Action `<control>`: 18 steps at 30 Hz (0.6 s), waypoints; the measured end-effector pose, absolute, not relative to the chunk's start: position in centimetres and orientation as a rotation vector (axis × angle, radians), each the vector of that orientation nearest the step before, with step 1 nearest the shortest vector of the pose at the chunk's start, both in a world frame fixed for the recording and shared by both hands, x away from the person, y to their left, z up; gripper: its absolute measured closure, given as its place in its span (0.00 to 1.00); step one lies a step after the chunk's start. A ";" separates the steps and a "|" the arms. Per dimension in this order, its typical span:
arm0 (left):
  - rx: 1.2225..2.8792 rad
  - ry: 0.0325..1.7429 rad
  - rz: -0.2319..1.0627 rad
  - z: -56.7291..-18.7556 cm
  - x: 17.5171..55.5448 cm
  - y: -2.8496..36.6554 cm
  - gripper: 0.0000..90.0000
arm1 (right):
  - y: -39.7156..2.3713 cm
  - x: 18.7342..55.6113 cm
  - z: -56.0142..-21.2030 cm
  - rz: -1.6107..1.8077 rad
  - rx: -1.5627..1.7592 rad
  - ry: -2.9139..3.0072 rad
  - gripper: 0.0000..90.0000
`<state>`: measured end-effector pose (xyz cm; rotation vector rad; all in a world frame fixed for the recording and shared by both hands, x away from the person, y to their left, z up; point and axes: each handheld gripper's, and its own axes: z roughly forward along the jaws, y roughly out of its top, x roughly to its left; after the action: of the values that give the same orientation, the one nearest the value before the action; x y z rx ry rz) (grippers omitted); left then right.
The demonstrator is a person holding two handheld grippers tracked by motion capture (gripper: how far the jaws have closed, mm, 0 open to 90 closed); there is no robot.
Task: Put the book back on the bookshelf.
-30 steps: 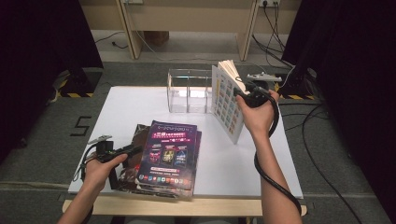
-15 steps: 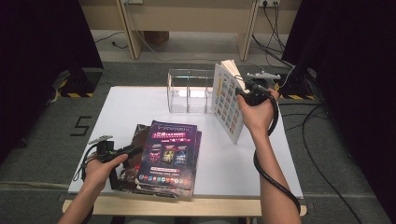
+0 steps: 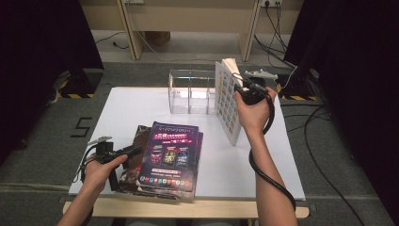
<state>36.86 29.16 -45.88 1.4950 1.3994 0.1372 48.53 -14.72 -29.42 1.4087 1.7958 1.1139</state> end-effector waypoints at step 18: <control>1.509 1.397 0.146 -46.0 36.9 29.1 0.49 | -13.3 51.0 -28.6 1.159 1.410 1.705 0.83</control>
<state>36.87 29.11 -46.00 1.5088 1.3972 0.1458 51.00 -13.31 -28.55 1.4100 1.7049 1.1593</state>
